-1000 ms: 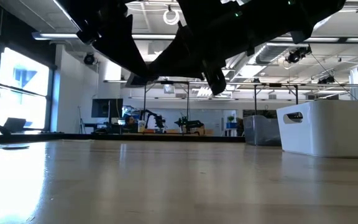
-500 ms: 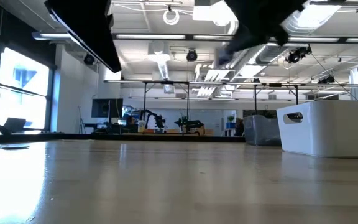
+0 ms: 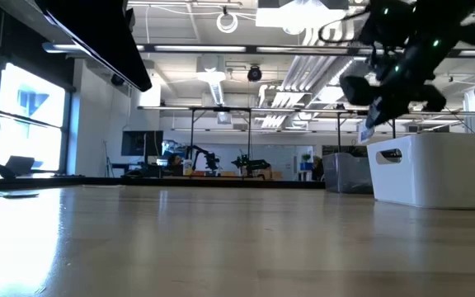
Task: Pick & Place First Aid Supplies
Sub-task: Put the alcohol pad into the black bin, then put the bandage into the white bin
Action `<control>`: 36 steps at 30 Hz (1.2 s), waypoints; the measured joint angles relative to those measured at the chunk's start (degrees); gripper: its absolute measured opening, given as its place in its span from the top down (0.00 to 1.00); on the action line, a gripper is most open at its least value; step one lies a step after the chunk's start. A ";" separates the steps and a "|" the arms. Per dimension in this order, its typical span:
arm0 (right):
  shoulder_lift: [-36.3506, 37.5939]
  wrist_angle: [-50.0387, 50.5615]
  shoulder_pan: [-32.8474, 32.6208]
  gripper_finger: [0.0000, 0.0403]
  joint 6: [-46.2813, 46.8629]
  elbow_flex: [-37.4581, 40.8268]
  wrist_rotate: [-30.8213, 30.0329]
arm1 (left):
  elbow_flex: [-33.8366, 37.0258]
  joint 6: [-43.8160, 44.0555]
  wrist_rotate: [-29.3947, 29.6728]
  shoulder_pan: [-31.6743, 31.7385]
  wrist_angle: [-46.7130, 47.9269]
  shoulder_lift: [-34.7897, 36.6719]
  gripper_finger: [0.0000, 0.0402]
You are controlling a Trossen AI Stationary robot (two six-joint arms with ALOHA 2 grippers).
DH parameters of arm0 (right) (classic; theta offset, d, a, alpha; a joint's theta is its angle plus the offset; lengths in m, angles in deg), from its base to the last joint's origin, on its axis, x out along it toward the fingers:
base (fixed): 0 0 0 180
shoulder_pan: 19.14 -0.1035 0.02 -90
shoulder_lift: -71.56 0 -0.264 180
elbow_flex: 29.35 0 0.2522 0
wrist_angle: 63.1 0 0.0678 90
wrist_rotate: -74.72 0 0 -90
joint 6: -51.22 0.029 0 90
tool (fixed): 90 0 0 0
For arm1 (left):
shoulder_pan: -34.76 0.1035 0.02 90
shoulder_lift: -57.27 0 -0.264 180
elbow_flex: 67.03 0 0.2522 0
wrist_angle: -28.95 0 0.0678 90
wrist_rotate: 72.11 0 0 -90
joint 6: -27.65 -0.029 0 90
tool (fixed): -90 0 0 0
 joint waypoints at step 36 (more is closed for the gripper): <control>-3.51 -27.08 26.19 0.76 -24.45 7.68 27.18 | 0.04 -0.77 2.33 0.02 -0.53 -0.02 0.82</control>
